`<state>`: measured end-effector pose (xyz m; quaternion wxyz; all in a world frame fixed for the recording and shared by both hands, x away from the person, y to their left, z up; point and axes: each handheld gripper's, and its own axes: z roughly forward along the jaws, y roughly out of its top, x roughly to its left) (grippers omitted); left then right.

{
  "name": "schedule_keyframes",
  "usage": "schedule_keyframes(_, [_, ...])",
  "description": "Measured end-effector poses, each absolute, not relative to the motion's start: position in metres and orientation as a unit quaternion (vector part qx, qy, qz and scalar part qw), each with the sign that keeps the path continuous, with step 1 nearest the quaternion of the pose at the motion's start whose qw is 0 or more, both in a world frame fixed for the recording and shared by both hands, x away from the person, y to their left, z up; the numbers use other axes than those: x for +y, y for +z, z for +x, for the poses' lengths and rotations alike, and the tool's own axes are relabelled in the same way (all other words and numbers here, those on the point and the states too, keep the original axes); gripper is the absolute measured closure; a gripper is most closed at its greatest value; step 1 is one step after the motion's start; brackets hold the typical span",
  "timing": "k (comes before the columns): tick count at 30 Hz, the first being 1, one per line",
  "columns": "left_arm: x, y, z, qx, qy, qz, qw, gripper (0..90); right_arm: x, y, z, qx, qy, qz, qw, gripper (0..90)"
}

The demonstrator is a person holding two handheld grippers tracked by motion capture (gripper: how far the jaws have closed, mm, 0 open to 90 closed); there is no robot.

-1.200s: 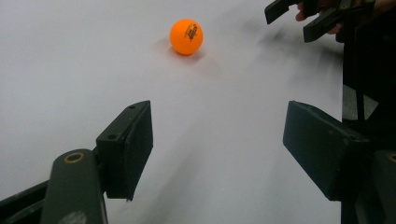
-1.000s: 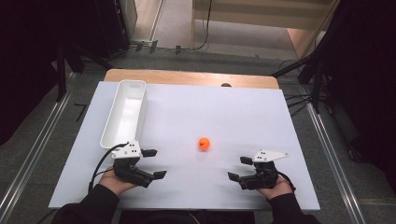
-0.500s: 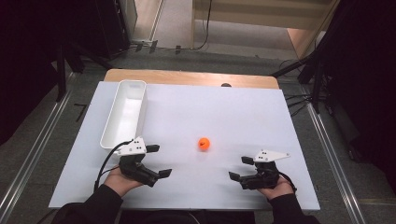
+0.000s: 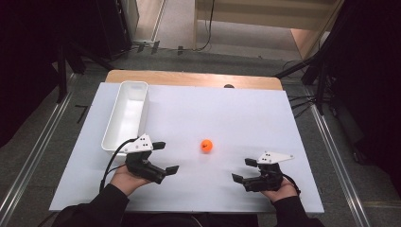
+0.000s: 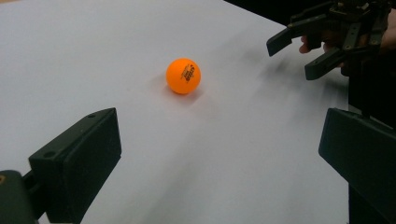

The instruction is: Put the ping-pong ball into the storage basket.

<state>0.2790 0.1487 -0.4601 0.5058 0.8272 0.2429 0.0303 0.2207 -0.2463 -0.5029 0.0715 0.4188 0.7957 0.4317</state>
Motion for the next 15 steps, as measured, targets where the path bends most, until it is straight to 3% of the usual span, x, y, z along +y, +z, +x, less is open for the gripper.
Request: schedule_keyframes(15, [0.138,-0.461,0.286,0.239,0.040,0.832,0.499,0.3,-0.247,-0.503,0.221,0.796,0.430,0.419,0.071,14.6])
